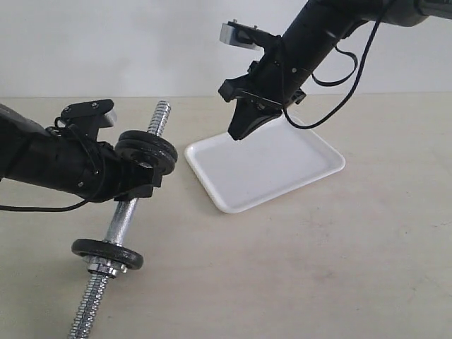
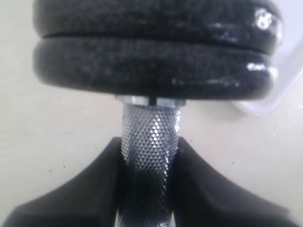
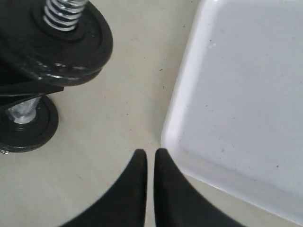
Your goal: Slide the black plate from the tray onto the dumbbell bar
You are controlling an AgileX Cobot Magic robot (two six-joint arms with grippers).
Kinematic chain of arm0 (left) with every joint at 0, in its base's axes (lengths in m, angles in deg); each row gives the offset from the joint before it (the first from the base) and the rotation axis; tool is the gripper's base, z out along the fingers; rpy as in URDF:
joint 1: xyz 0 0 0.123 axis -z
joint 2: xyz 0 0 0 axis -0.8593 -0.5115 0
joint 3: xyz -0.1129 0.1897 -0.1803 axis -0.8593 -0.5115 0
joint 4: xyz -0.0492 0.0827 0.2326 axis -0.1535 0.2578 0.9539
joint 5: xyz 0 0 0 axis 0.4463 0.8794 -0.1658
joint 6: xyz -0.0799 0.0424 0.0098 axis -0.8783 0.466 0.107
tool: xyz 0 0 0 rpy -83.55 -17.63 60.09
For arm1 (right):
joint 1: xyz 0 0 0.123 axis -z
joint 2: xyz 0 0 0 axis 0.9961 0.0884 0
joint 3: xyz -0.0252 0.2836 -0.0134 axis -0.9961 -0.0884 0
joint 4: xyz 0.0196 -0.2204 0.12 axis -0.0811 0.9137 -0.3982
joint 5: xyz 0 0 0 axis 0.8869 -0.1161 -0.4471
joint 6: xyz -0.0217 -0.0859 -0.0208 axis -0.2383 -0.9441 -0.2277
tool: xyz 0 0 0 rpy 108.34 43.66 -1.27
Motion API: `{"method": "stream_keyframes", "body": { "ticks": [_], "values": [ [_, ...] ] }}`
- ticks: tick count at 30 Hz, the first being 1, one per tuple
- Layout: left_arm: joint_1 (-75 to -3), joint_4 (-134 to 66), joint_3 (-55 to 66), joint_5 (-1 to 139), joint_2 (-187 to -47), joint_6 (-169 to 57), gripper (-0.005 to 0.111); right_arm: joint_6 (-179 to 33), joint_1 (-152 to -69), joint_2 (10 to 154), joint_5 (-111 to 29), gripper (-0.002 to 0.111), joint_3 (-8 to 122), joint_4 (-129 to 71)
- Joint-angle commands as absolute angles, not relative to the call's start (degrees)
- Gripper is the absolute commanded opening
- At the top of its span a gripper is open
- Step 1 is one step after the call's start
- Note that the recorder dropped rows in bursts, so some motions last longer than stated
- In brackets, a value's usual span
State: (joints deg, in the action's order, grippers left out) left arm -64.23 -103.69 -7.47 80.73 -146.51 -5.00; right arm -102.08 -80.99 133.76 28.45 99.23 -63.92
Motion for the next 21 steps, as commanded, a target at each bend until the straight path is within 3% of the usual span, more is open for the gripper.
{"method": "stream_keyframes", "body": {
  "ticks": [1,21],
  "values": [
    [-66.2,-105.7,-4.1,82.3,-145.2,-7.3,0.004,-103.0,-80.9,131.5,28.8,0.0,99.5,-63.3],
    [-72.0,-88.9,5.5,94.2,-150.0,-26.3,0.004,-102.7,-80.9,127.2,28.8,0.0,99.5,-62.9]
  ]
}}
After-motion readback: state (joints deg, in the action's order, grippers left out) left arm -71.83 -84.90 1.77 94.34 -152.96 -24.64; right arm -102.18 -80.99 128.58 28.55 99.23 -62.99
